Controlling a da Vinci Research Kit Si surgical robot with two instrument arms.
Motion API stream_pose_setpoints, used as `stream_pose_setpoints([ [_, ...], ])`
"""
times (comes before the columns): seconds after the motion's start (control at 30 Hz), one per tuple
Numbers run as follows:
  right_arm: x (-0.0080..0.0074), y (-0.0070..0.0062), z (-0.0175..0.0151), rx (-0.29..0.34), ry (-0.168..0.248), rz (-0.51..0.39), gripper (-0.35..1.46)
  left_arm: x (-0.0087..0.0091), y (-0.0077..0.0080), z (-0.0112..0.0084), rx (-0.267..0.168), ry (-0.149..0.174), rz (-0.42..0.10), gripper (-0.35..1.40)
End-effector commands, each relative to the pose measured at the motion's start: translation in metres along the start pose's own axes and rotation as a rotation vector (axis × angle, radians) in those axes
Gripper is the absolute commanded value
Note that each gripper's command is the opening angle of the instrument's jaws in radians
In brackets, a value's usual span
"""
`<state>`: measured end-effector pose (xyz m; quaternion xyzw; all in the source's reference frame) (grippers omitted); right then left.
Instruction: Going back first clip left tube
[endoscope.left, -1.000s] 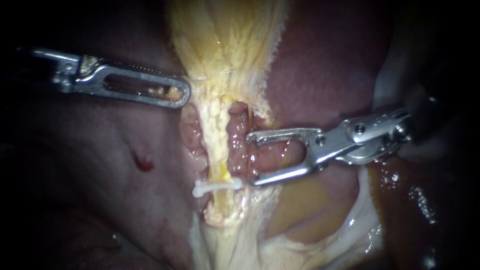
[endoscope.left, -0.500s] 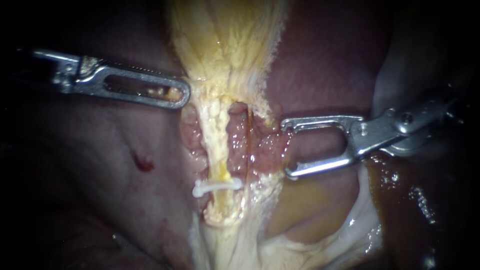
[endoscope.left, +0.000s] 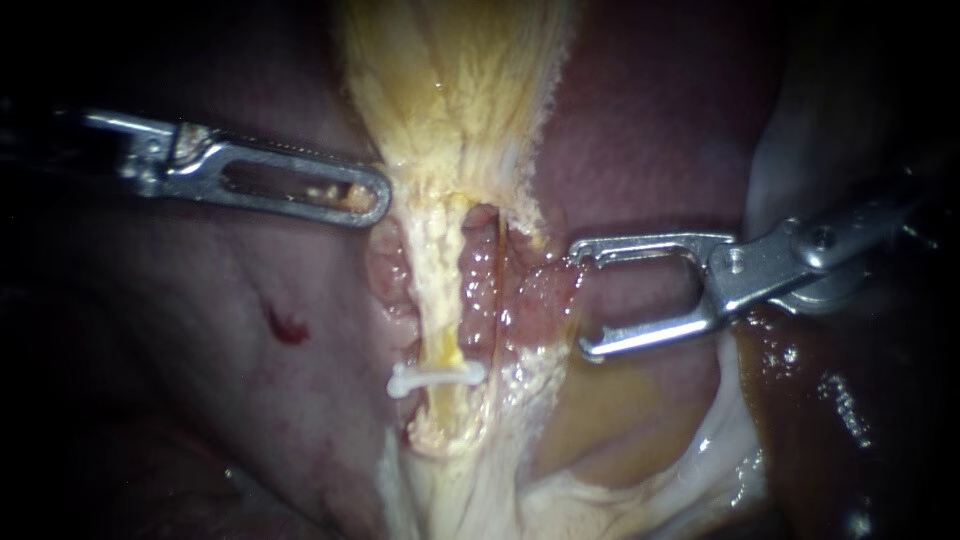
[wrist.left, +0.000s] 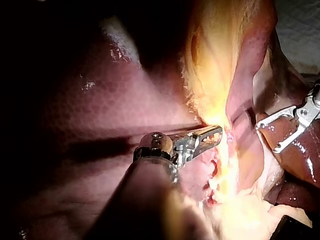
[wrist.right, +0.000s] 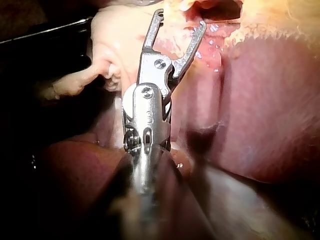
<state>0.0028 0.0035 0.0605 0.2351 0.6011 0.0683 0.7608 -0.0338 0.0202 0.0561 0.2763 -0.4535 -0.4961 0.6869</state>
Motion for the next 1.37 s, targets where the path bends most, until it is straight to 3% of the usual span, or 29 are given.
stream_pose_setpoints([
  [0.03, 0.0000, 0.0000, 0.0000, 0.000, 0.000, 0.000, 0.50, 0.0002, 0.0001, 0.0004, -0.006, -0.003, 0.003, -0.35],
  [0.3, 0.0000, 0.0000, 0.0000, -0.001, 0.000, 0.000, 0.50, 0.0014, 0.0012, 0.0031, -0.014, 0.005, 0.015, -0.35],
  [0.67, 0.0000, 0.0000, 0.0001, -0.002, 0.000, 0.001, 0.50, 0.0015, 0.0029, 0.0046, -0.024, 0.020, 0.020, -0.35],
  [1.37, 0.0001, -0.0001, 0.0001, -0.003, 0.000, 0.001, 0.50, 0.0015, 0.0031, 0.0048, -0.026, 0.025, 0.021, -0.35],
])
